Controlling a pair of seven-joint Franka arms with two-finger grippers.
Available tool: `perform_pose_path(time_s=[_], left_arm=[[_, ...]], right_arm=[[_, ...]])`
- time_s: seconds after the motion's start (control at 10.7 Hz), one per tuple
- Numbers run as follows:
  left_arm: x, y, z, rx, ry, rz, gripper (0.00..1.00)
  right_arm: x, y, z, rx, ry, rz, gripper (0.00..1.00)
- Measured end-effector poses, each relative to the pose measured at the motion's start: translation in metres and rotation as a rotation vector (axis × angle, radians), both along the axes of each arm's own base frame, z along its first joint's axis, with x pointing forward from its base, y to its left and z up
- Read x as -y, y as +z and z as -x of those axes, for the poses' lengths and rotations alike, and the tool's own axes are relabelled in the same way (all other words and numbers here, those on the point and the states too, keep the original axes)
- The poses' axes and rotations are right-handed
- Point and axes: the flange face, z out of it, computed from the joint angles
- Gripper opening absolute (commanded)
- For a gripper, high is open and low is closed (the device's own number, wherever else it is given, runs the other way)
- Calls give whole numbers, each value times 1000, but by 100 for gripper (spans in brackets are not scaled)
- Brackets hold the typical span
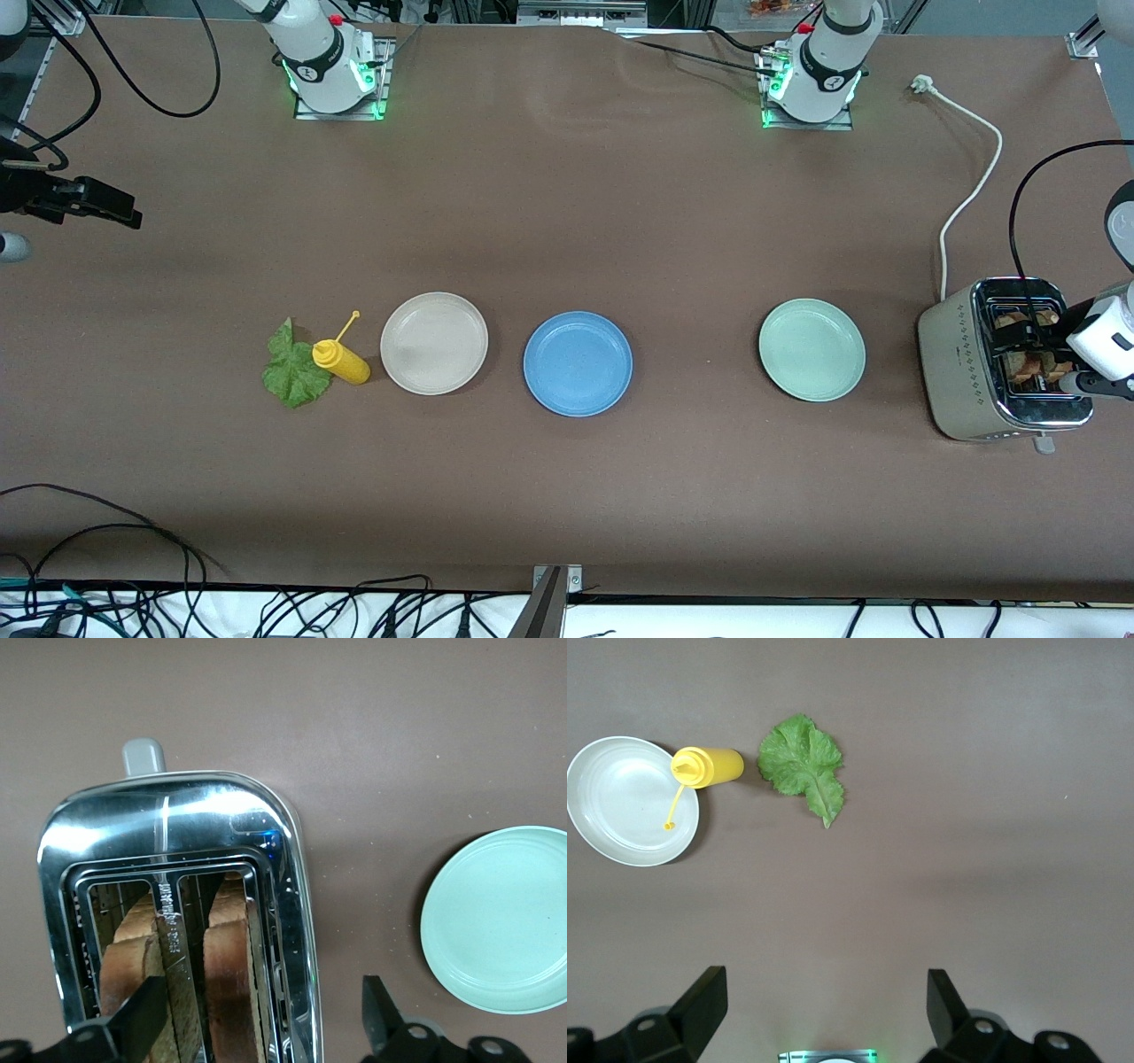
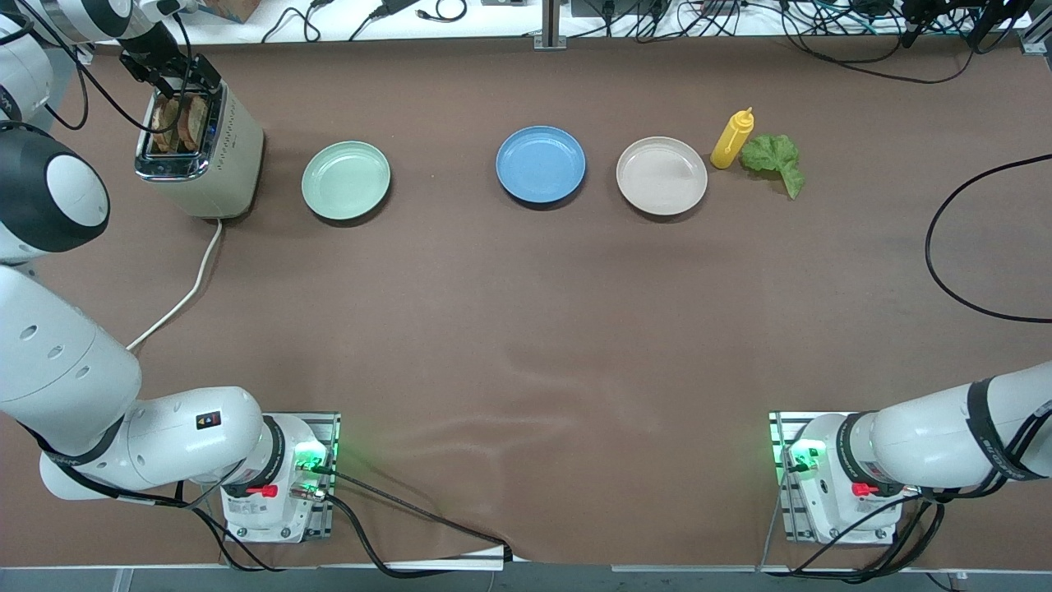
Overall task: Make sandwich in blue plate with both arms
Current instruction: 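Move the left gripper down over the toaster slot, then grasp a bread slice with the left gripper and lift it out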
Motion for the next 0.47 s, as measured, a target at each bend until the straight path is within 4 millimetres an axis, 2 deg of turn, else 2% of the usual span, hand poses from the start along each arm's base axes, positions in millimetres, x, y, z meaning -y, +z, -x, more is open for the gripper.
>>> perform_pose_path(time_s=[0.09,0.19,0.28,0.47], left_arm=[[-1,-6,0,-8,2,2,35],[-3,-13,0,-19,5,5,5],[-5,-18,1,-33,8,8,0],[-6,-21,3,-53,11,13,0]], right_arm=[[0,0,0,0,0,0,100],[0,0,0,0,0,0,100],[0,0,0,0,0,0,100],[0,0,0,0,0,0,100]])
